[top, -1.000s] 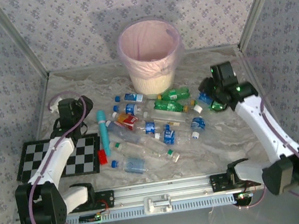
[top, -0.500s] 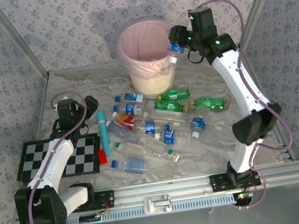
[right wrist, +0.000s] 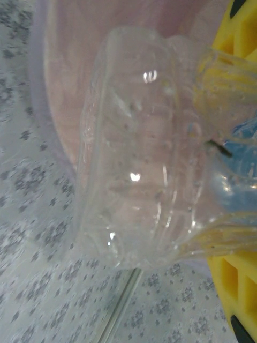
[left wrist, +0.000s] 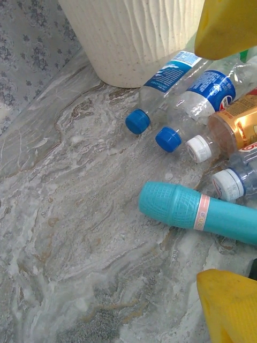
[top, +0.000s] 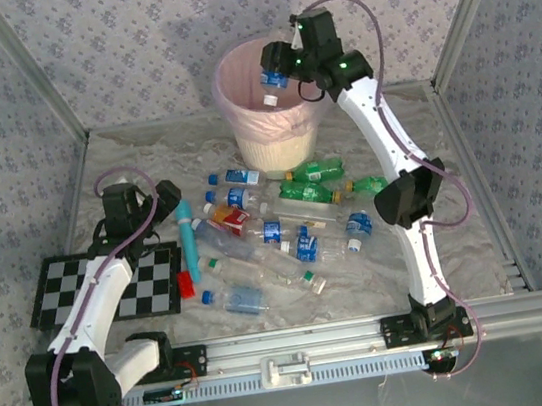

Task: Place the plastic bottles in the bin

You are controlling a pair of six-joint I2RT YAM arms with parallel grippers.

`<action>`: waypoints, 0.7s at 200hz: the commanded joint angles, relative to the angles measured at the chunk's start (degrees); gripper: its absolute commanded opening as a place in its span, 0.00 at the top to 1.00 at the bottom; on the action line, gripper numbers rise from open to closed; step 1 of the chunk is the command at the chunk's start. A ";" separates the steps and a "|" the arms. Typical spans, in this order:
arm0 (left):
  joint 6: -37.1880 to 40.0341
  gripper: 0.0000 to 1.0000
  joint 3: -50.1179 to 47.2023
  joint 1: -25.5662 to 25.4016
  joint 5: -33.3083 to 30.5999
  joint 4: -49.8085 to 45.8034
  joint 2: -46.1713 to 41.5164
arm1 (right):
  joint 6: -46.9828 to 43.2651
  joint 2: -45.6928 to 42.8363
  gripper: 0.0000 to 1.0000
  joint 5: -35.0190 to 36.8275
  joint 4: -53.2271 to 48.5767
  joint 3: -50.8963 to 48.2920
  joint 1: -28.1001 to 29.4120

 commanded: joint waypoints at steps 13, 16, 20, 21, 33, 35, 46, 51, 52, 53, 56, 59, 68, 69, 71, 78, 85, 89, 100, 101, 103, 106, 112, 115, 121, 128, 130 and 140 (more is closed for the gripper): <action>2.84 0.00 1.35 0.01 1.20 -0.81 -0.47 | -0.50 2.40 0.57 -0.84 0.22 1.98 1.75; 2.97 0.00 1.47 0.00 1.31 -0.82 -0.31 | -0.52 2.63 0.57 -0.77 0.13 2.02 1.77; 3.10 0.00 1.64 -0.01 1.42 -0.82 -0.09 | -0.59 2.89 0.57 -0.56 0.07 1.98 1.93; 3.11 0.00 1.70 0.01 1.42 -0.78 -0.05 | -0.60 2.97 0.57 -0.51 0.02 1.98 1.99; 3.30 0.00 1.97 -0.02 1.83 -0.77 0.53 | -0.69 3.66 0.55 0.20 -0.36 1.99 2.21; 3.31 0.00 2.07 0.01 1.92 -0.74 0.63 | -0.70 3.84 0.55 0.28 -0.48 1.98 2.28; 3.31 0.00 2.27 -0.01 2.29 -0.58 1.14 | -0.55 4.52 0.53 0.66 -0.55 1.98 2.35; 3.36 0.00 2.28 0.02 2.45 -0.56 1.36 | -0.40 4.76 0.52 0.72 -0.55 1.98 2.47; 3.37 0.00 2.32 0.02 2.56 -0.56 1.42 | -0.37 4.83 0.52 0.79 -0.55 1.98 2.43; 3.37 0.00 2.35 0.02 2.56 -0.52 1.45 | -0.36 4.82 0.52 0.83 -0.55 1.98 2.41; 3.39 0.00 2.37 0.02 2.65 -0.55 1.55 | -0.27 4.95 0.51 0.84 -0.55 1.99 2.47; 3.41 0.00 2.45 0.02 2.78 -0.56 1.66 | -0.21 5.12 0.51 0.82 -0.44 1.98 2.48; 3.46 0.00 2.54 0.00 3.05 -0.56 1.96 | 0.13 5.34 0.50 0.86 -0.21 2.00 2.39; 3.47 0.00 2.54 0.01 3.07 -0.52 2.03 | 0.20 5.34 0.49 0.86 -0.20 1.99 2.39; 3.53 0.00 2.61 0.02 3.14 -0.53 2.08 | 0.25 5.47 0.49 0.93 -0.13 1.98 2.39; 3.64 0.00 2.63 -0.02 3.32 -0.56 2.15 | 0.35 5.48 0.48 0.90 0.09 1.98 2.37; 3.73 0.00 2.71 0.02 3.44 -0.56 2.27 | 0.44 5.54 0.48 0.89 0.29 1.99 2.34; 3.81 0.00 2.72 0.02 3.47 -0.56 2.35 | 0.44 5.59 0.48 0.95 0.44 2.01 2.39; 4.03 0.00 2.63 -0.03 3.54 -0.56 2.44 | 0.53 5.70 0.47 0.89 0.72 1.98 2.33; 4.01 0.00 2.63 -0.01 3.54 -0.56 2.40 | 0.53 5.70 0.47 0.88 0.74 1.98 2.36; 4.00 0.00 2.63 -0.01 3.54 -0.56 2.41 | 0.53 5.69 0.47 0.85 0.78 1.98 2.38; 4.00 0.00 2.52 0.01 3.54 -0.60 2.44 | 0.58 5.76 0.47 0.79 0.84 1.98 2.37; 4.08 0.00 2.51 0.02 3.54 -0.57 2.52 | 0.66 5.78 0.46 0.65 0.94 1.98 2.37; 4.08 0.00 2.54 -0.02 3.54 -0.58 2.53 | 0.70 5.78 0.46 0.53 1.00 1.99 2.39; 4.02 0.00 2.54 0.02 3.54 -0.59 2.53 | 0.71 5.92 0.43 0.38 1.08 2.00 2.36; 4.02 0.00 2.54 -0.01 3.62 -0.54 2.62 | 0.77 5.81 0.39 0.25 1.24 2.00 2.34; 4.00 0.00 2.54 0.01 3.67 -0.62 2.62 | 0.79 5.79 0.37 0.16 1.30 2.06 2.34; 4.00 0.00 2.54 0.00 3.80 -0.57 2.68 | 0.86 5.81 0.34 0.07 1.55 2.14 2.38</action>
